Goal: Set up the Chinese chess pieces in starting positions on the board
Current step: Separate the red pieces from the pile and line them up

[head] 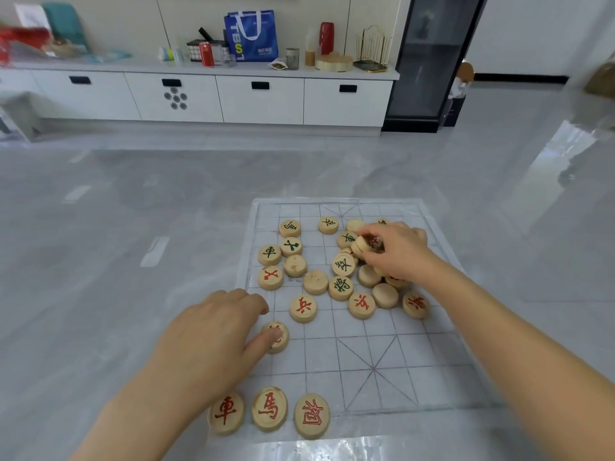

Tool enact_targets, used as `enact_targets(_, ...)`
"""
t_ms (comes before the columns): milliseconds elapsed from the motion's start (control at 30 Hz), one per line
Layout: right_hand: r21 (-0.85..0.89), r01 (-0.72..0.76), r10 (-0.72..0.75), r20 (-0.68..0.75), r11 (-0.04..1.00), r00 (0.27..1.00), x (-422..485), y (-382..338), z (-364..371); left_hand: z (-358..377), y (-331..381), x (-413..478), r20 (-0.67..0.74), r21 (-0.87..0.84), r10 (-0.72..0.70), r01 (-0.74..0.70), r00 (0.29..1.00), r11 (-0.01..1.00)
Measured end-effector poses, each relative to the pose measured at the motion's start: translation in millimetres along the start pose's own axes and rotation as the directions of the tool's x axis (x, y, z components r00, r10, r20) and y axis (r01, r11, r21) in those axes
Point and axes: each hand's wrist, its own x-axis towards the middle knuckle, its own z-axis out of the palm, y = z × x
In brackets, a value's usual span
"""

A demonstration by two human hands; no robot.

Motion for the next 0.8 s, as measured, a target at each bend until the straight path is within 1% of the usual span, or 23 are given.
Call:
enact_targets(33,0.017,0.012,-0.011,-0.044,1.0,0.999,-2,0,0,0,-1,0,-0.004,-0.003,-0.001,0.001,1.0,1.0)
enact_targets(100,0.126,0.051,-0.035,-0.128,0.991,0.991,-12,-1,-3,0,-1,0,-0.01,-0.008,-0.003,0.003,1.0,1.0)
enact_targets(167,0.24,0.13,-0.089,-0.171,0.962,0.981,-25,-4,-7,1,0,1,-0.006,-0.001,-0.002,0.002,1.0,1.0)
enact_targets(200,0.258,0.163,-0.119,-0.18,0.952,0.976,-32,-6,-8,2,1,1,-0.002,0.003,0.0,0.0,1.0,1.0)
enact_targets(367,0.232,0.257,-0.199,-0.247,0.938,0.948,-55,-12,-6,3,4,0,0.008,0.001,0.005,-0.005,1.0,1.0)
enact_targets(467,0.23,0.301,-0.242,-0.25,0.925,0.937,-62,-11,-4,3,6,1,0.024,0.011,0.004,-0.004,1.0,1.0)
enact_targets(600,0.213,0.255,-0.202,-0.244,0.943,0.949,-65,-11,-2,4,8,1,0.017,0.001,0.011,-0.011,1.0,1.0)
enact_targets(700,0.19,0.203,-0.165,-0.201,0.96,0.966,-57,-18,5,4,10,0,0.023,-0.012,0.017,-0.016,1.0,1.0)
enact_targets(800,0.15,0.219,-0.191,-0.18,0.964,0.965,-32,-33,17,2,9,0,0.027,-0.014,0.007,-0.007,1.0,1.0)
